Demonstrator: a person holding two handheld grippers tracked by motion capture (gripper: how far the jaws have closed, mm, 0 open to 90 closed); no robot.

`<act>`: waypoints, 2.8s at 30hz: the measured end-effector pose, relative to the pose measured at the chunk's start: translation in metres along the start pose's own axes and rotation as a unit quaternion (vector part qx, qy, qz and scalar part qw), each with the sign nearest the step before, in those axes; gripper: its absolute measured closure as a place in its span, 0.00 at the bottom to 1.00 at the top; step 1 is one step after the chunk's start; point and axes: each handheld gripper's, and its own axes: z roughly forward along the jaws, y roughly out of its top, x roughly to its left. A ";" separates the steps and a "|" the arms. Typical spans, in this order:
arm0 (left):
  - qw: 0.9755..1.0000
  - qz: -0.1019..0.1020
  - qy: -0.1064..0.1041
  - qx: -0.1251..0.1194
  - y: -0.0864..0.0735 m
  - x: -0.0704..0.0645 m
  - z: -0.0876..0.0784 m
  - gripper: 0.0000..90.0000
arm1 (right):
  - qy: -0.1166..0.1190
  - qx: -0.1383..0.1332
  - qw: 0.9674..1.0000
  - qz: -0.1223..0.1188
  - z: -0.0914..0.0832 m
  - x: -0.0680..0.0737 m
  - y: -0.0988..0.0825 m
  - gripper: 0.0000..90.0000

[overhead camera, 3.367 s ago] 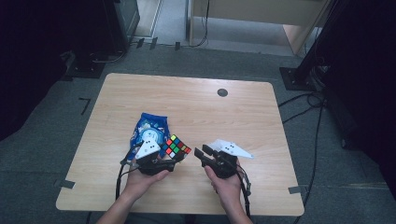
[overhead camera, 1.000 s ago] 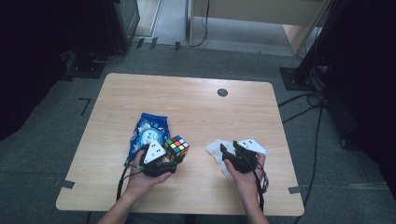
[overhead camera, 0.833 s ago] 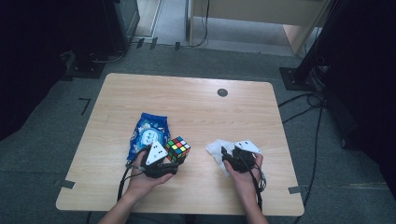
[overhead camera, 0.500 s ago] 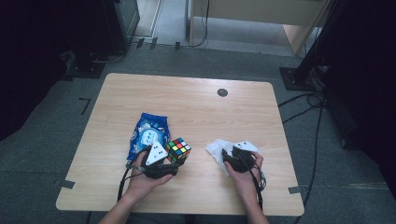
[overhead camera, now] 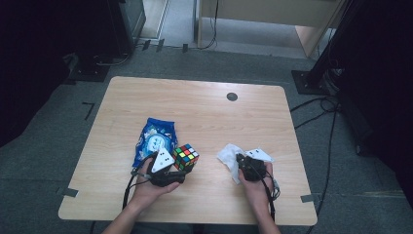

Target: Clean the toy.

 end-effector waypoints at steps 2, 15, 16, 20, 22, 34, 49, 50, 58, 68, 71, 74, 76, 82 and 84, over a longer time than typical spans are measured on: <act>1.000 0.000 0.002 0.001 0.000 0.000 0.000 0.38 | 0.031 -0.030 0.999 0.012 -0.011 0.005 0.007 0.98; 1.000 0.028 -0.015 -0.001 -0.001 -0.020 0.007 0.38 | 0.218 -0.147 0.965 -0.014 -0.076 0.078 0.048 0.98; 0.999 0.032 -0.016 -0.004 0.000 -0.024 0.007 0.38 | 0.230 -0.143 0.963 -0.017 -0.075 0.084 0.047 0.98; 0.999 0.048 -0.017 -0.010 0.002 -0.034 0.005 0.38 | 0.261 -0.129 0.956 -0.031 -0.067 0.104 0.041 0.98; 0.998 0.053 -0.019 -0.011 0.002 -0.036 0.005 0.38 | 0.264 -0.124 0.956 -0.031 -0.063 0.108 0.040 0.98; 0.998 0.057 -0.016 -0.015 0.003 -0.034 0.002 0.38 | 0.213 -0.117 0.970 0.013 -0.052 0.085 0.034 0.98; 0.998 0.061 -0.012 -0.011 0.003 -0.036 0.002 0.38 | 0.187 -0.122 0.975 0.016 -0.049 0.089 0.032 0.98; 0.998 0.057 -0.010 -0.013 0.003 -0.034 0.002 0.38 | 0.178 -0.118 0.977 0.020 -0.048 0.085 0.031 0.98; 0.999 0.041 -0.011 -0.007 0.002 -0.026 0.002 0.38 | 0.184 -0.117 0.976 0.007 -0.054 0.092 0.030 0.98; 0.998 0.059 -0.029 -0.006 0.001 -0.041 0.006 0.38 | 0.277 -0.114 0.954 0.014 -0.064 0.117 0.035 0.98; 0.998 0.058 -0.025 -0.011 0.002 -0.039 0.005 0.38 | 0.286 -0.113 0.951 0.023 -0.062 0.113 0.035 0.98; 0.998 0.059 -0.023 -0.019 0.003 -0.037 0.002 0.38 | 0.282 -0.115 0.951 0.046 -0.057 0.102 0.035 0.98; 0.998 0.058 -0.019 -0.022 0.003 -0.036 0.001 0.38 | 0.272 -0.116 0.953 0.060 -0.054 0.093 0.034 0.98; 0.998 0.057 -0.020 -0.018 0.003 -0.035 0.002 0.38 | 0.255 -0.109 0.958 0.077 -0.052 0.085 0.032 0.98; 0.998 0.059 -0.021 -0.013 0.003 -0.036 0.004 0.38 | 0.269 -0.110 0.955 0.066 -0.055 0.094 0.032 0.98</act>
